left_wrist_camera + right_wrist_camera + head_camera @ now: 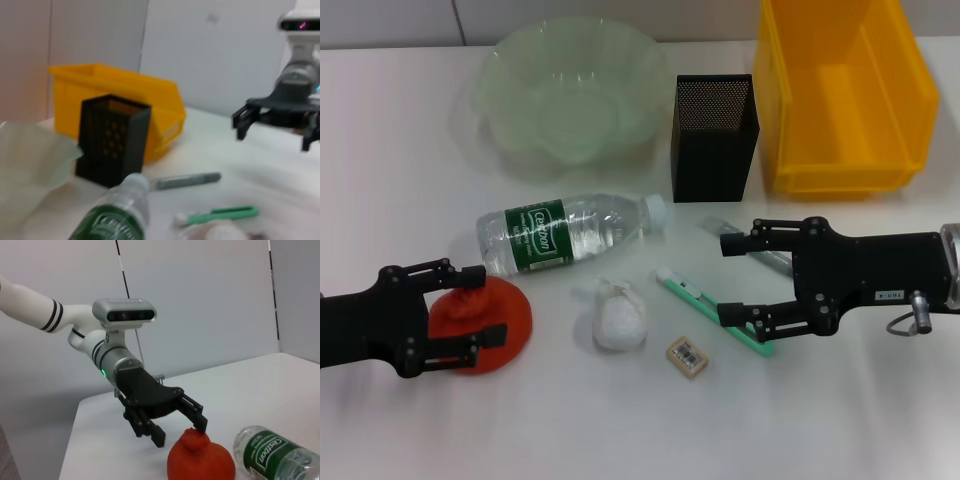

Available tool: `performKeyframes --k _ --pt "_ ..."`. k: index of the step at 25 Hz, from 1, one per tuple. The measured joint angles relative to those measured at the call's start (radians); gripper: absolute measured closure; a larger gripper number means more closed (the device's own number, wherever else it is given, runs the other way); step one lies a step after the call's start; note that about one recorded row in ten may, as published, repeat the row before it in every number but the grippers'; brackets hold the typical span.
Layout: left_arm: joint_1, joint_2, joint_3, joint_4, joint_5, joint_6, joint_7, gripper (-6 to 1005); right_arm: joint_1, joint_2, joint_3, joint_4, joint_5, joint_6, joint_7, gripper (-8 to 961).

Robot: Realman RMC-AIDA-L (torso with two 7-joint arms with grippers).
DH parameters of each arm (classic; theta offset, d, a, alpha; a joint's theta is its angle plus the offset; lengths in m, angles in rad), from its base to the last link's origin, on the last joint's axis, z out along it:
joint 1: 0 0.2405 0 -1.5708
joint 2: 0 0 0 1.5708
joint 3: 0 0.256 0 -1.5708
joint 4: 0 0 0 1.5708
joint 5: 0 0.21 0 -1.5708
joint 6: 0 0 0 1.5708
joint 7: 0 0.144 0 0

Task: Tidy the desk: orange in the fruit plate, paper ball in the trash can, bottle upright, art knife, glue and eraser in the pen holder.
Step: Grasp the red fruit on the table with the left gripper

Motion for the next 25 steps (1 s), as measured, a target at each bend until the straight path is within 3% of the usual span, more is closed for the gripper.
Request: performKeyframes --k 11,25 --pt "0.012 -0.014 0.008 0.005 0.001 -0.103 0.035 231 0.01 0.0 -0.007 0.0 0.0 0.0 0.012 137" --pt "0.014 -0.02 0.009 -0.002 0.011 -0.116 0.044 235 0.014 -0.001 -0.008 0.0 -0.002 0.009 0.013 136"
